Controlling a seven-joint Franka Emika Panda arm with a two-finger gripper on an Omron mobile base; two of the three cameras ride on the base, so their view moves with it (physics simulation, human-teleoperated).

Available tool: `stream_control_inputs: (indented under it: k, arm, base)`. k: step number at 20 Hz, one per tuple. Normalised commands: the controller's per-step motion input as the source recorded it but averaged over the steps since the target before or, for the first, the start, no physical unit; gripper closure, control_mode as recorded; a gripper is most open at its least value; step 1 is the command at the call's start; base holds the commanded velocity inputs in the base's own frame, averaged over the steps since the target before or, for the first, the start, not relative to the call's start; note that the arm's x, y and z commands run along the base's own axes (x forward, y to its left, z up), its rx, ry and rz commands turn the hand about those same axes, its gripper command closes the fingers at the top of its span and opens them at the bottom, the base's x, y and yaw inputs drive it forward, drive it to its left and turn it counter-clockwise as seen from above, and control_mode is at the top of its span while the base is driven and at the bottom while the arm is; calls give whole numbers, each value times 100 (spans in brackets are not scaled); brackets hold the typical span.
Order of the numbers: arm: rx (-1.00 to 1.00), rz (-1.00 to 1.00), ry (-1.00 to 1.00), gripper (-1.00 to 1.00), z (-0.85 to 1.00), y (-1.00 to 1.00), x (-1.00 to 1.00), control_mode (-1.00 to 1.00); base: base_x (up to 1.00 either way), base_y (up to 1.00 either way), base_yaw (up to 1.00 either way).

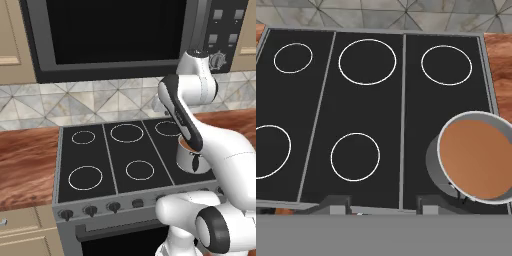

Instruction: Pick up the sugar cube(s) and place them in the saucepan with hot chocolate.

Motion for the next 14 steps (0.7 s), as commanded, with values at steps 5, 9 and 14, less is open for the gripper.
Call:
stream_control_inputs:
  k: [5, 9, 14]
  arm:
    - [0, -1, 4, -100, -6, 3, -2, -100]
    - [0, 0, 10, -100, -15, -25, 0, -100]
    - [5, -3, 0, -100, -23, -98, 0, -100]
  base:
    - [0, 0, 0]
    - [0, 0, 0]
    - [0, 0, 0]
